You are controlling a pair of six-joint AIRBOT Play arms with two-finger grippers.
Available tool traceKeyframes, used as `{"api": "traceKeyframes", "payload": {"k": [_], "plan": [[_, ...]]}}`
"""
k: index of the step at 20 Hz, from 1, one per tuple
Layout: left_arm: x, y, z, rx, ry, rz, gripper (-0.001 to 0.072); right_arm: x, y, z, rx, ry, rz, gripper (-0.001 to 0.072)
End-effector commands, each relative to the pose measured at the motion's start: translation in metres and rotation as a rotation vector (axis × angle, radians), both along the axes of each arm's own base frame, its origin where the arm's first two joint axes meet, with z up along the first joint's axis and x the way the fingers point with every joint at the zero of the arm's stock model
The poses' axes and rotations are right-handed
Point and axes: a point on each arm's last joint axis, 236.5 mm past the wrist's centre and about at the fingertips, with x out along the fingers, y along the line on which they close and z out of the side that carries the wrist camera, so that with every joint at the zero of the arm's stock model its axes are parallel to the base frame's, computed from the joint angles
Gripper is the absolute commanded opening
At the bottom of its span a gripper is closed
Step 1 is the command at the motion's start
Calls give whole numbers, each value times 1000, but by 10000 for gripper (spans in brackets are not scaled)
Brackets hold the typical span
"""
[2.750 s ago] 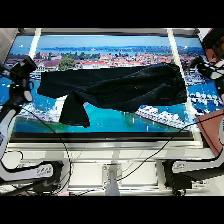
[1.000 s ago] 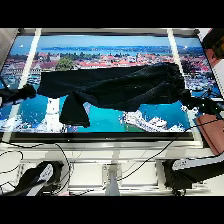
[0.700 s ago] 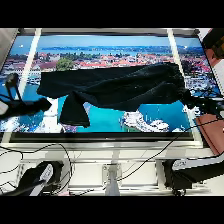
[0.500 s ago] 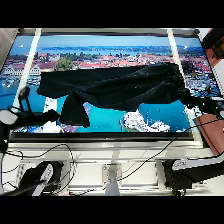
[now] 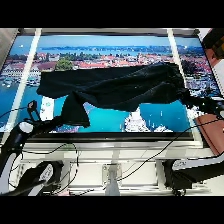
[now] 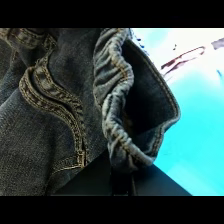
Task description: Fold the clothes and pants, and hang the long-sleeved shirts on hangers.
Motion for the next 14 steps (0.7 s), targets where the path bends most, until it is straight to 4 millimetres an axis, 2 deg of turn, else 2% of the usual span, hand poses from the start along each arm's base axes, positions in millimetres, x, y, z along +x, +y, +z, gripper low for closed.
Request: {"api": "traceKeyframes", "payload": {"k": [1,4,8,9,10,11,12,14], "plan": [[18,-1,-14,-59,-30,81,483,0,1,0,1,0,2,46],[29,-13,-13,-124,-67,75,311,0,2,1,5,0,6,46],[33,-16,-11,-146,-80,84,185,-2,7,2,20,1,20,46],[33,-17,-11,-151,-79,79,34,-2,8,5,23,-1,28,45],[35,-19,-7,-158,-84,71,29,-1,8,10,16,-12,30,45],[43,-19,3,-164,-103,62,28,0,6,18,-1,-30,34,45],[55,-17,21,-167,-141,48,28,2,3,28,-21,-52,36,45],[80,0,68,-111,-240,-1,27,10,-7,58,-68,-109,41,45]]}}
